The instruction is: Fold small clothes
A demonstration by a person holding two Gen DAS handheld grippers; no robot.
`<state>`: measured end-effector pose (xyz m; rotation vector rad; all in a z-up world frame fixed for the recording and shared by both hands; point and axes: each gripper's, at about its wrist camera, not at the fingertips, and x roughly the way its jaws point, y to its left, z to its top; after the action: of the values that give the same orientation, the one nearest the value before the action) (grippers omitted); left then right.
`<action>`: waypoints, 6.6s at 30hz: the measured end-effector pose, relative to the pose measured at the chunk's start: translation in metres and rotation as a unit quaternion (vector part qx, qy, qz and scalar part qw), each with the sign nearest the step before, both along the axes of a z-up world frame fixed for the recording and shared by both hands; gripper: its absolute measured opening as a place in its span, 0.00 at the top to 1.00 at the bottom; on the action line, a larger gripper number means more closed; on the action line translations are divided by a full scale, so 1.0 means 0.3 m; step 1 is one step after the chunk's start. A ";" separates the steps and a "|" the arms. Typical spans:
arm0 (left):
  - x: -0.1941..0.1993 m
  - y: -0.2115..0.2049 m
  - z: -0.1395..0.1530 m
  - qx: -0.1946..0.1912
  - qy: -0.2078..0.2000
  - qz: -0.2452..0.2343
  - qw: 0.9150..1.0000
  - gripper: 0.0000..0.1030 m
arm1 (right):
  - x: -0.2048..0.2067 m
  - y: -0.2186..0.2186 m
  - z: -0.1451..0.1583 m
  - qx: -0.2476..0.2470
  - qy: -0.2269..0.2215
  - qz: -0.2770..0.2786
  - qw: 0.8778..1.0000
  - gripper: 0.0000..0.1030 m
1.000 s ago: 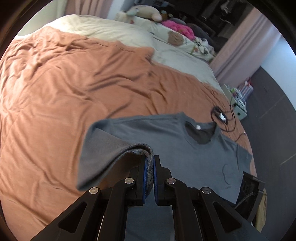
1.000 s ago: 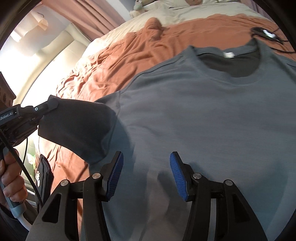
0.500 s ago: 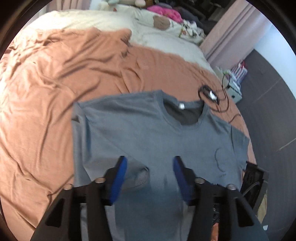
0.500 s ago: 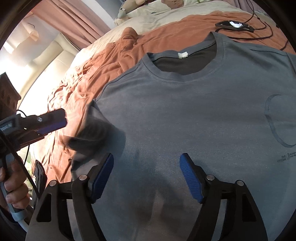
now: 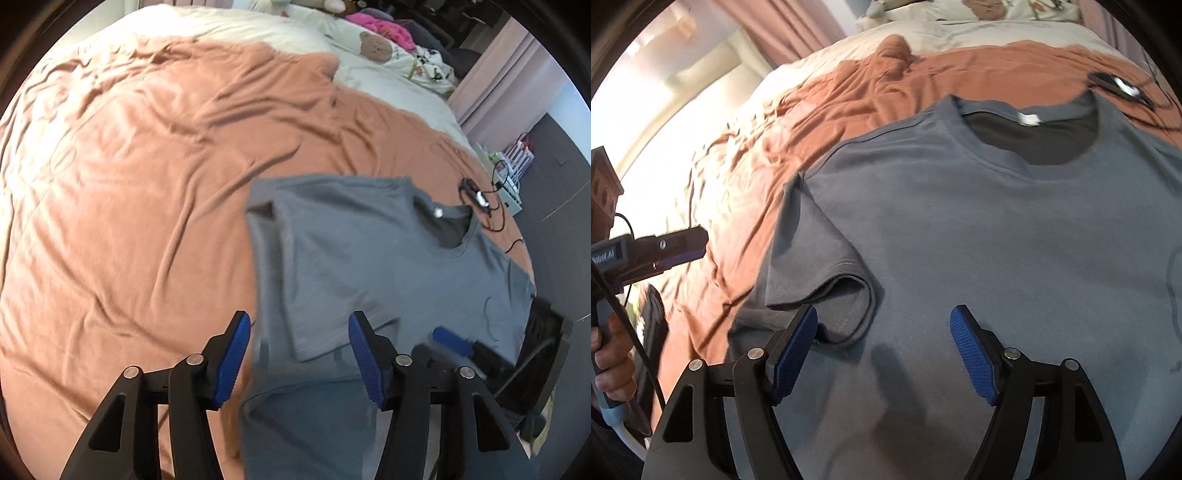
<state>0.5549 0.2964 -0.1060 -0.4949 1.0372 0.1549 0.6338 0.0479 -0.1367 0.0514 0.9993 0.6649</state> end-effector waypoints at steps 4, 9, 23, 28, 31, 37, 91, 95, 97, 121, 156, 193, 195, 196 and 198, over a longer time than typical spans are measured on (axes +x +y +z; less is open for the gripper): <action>-0.027 0.016 -0.077 -0.001 0.025 0.006 1.000 0.51 | 0.010 0.053 -0.029 -0.005 0.012 0.006 1.000 0.29; -0.061 0.019 -0.155 -0.012 0.049 0.008 0.999 0.51 | -0.010 0.102 -0.062 -0.029 0.021 0.021 0.999 0.53; -0.117 0.033 -0.215 -0.044 0.057 0.003 0.997 0.88 | -0.059 0.137 -0.034 -0.081 0.031 0.078 0.993 0.94; -0.129 0.052 -0.205 -0.069 0.046 0.008 0.997 0.88 | -0.034 0.129 0.033 -0.098 -0.031 0.058 0.993 0.36; -0.143 0.072 -0.193 -0.074 0.041 0.013 0.996 0.88 | -0.027 0.156 0.069 -0.099 -0.063 0.066 0.991 0.36; -0.183 0.125 -0.155 -0.067 0.033 0.022 0.997 0.88 | -0.062 0.284 0.075 -0.096 -0.101 0.123 0.983 0.36; -0.142 0.104 -0.156 -0.052 0.025 0.009 0.998 0.63 | 0.202 0.216 -0.099 0.012 0.043 -0.025 0.999 0.53; -0.127 0.089 -0.169 -0.053 0.027 0.004 0.998 0.63 | 0.251 0.231 -0.139 0.004 0.054 -0.031 0.998 0.56; -0.117 0.076 -0.180 -0.051 0.029 0.001 0.998 0.63 | 0.269 0.241 -0.141 0.012 0.050 -0.031 0.998 0.66; -0.142 0.036 -0.208 -0.048 0.049 -0.012 0.998 0.83 | 0.199 0.098 -0.098 0.006 0.072 -0.073 0.995 0.99; -0.020 -0.559 0.158 0.038 -0.075 -0.097 0.992 0.11 | -0.264 -0.722 0.224 -0.010 -0.084 -0.221 0.972 0.35; 0.422 -1.276 -0.033 -0.006 -0.028 -0.233 0.972 0.76 | -0.112 -1.213 -0.042 0.171 0.045 -0.416 0.892 0.46; 0.442 -1.294 -0.053 -0.005 -0.024 -0.236 0.971 0.77 | -0.089 -1.224 -0.038 0.177 0.043 -0.426 0.886 0.46; 0.452 -1.303 -0.062 -0.005 -0.024 -0.237 0.971 0.77 | -0.080 -1.221 -0.039 0.179 0.042 -0.429 0.884 0.46; 0.466 -1.320 -0.079 -0.006 -0.022 -0.238 0.971 0.78 | -0.068 -1.226 -0.036 0.186 0.044 -0.442 0.876 0.46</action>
<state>0.6947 -0.0997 -0.1297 -0.2485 1.0853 -0.2882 0.6135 -0.3201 -0.1474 0.8393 0.8024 -0.0088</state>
